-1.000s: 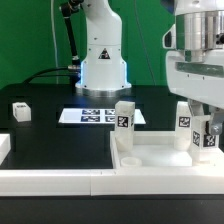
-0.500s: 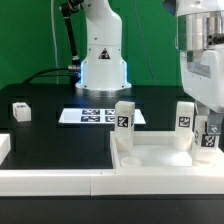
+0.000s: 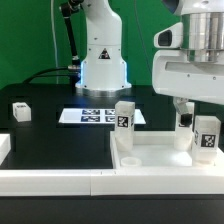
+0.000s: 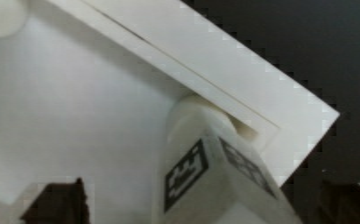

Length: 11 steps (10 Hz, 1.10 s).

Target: Assemble square table

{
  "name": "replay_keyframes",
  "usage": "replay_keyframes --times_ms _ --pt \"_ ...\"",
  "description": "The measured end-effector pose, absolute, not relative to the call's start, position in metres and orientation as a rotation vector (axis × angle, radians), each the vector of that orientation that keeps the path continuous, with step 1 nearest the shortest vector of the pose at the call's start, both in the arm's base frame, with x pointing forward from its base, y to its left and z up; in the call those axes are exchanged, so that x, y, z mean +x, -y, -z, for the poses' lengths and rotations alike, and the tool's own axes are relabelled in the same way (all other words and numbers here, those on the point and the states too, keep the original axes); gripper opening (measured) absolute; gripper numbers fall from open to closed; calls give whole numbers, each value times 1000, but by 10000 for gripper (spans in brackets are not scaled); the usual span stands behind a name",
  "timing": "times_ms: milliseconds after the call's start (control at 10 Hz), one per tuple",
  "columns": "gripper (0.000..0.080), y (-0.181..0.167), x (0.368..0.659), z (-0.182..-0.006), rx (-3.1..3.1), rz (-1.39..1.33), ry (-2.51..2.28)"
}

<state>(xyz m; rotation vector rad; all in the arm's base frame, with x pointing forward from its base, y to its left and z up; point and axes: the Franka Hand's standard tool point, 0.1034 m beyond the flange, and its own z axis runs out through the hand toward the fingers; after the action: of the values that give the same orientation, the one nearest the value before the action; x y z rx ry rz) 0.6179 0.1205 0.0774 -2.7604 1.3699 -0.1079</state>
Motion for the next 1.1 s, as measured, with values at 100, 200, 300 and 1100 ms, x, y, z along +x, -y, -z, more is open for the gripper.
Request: replay_keyframes --times_ms 100,200,300,1100 --pt "648 -119 618 -77 -2795 111 -1305" --pt "648 -119 618 -77 -2868 118 -1162" --pt "649 -121 620 -79 -3008 132 -888" --pt "286 -124 625 -80 -3110 165 -571"
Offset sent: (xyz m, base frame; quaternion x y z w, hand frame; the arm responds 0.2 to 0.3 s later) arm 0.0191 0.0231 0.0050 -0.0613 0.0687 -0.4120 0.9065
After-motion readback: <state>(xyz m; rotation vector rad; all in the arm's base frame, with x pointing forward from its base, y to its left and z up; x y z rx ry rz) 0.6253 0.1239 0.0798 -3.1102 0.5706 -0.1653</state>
